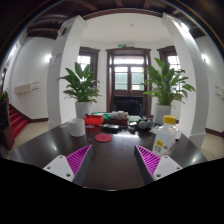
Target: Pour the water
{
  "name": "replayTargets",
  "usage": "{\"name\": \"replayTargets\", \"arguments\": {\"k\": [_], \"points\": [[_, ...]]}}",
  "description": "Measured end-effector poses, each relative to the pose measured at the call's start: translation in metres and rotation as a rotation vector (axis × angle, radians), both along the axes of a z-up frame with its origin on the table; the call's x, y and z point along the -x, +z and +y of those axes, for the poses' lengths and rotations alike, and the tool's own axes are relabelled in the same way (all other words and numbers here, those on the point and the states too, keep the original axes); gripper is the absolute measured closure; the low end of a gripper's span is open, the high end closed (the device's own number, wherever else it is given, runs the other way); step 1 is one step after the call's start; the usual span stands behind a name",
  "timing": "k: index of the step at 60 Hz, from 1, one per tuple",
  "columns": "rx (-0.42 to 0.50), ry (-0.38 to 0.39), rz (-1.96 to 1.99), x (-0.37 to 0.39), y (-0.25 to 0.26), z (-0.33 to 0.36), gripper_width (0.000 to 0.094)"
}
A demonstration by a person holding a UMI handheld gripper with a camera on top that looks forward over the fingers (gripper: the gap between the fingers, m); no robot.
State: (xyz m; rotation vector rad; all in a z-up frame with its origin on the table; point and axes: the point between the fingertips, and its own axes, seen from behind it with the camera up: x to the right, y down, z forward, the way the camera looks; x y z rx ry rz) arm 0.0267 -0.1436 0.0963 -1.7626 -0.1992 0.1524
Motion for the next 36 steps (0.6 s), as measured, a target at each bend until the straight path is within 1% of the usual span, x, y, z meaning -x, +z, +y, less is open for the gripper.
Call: {"name": "replayTargets", "arguments": {"k": [7,17,22,36], "points": [[0.005,-0.063,-0.017,-0.028,-0.002,0.001,0.0077],[0.036,-0.175,0.001,-0.115,-0.016,0.001,0.0076],[0.039,-0.222,0.027,-0.145,-0.016,0.01,0.008],[0.003,-0.293,0.019,-0.172,-0.001,0.063,0.0082]]}}
